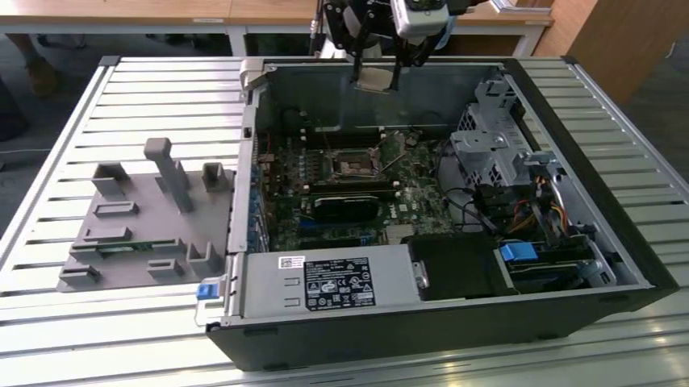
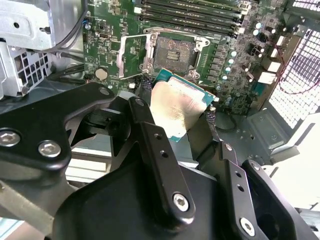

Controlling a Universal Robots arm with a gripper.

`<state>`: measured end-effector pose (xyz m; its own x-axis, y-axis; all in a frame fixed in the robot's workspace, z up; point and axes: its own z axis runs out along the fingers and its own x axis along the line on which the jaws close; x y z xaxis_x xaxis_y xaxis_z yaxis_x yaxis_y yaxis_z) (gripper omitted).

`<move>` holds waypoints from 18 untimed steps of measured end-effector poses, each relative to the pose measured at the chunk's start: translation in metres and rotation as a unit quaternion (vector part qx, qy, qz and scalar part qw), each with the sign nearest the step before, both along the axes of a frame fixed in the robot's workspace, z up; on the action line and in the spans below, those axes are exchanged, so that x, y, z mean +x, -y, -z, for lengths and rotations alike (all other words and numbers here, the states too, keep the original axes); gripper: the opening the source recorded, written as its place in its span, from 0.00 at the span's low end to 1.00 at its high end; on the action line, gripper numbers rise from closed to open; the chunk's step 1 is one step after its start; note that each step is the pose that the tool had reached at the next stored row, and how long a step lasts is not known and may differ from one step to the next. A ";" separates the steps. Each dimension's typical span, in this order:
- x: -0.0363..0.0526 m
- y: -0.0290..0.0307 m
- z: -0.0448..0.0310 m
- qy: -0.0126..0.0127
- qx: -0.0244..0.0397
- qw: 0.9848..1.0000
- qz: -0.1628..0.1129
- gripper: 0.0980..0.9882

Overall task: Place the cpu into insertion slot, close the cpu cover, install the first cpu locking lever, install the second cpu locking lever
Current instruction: 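Place the cpu into insertion slot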

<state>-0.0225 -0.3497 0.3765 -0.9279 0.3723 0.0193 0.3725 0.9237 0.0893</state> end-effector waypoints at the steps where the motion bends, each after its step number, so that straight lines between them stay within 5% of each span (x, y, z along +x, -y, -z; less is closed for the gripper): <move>1: 0.0000 0.0000 0.0000 0.000 0.000 1.000 0.003 0.50; 18: 0.0000 0.0000 0.0005 0.000 0.000 0.999 0.045 0.50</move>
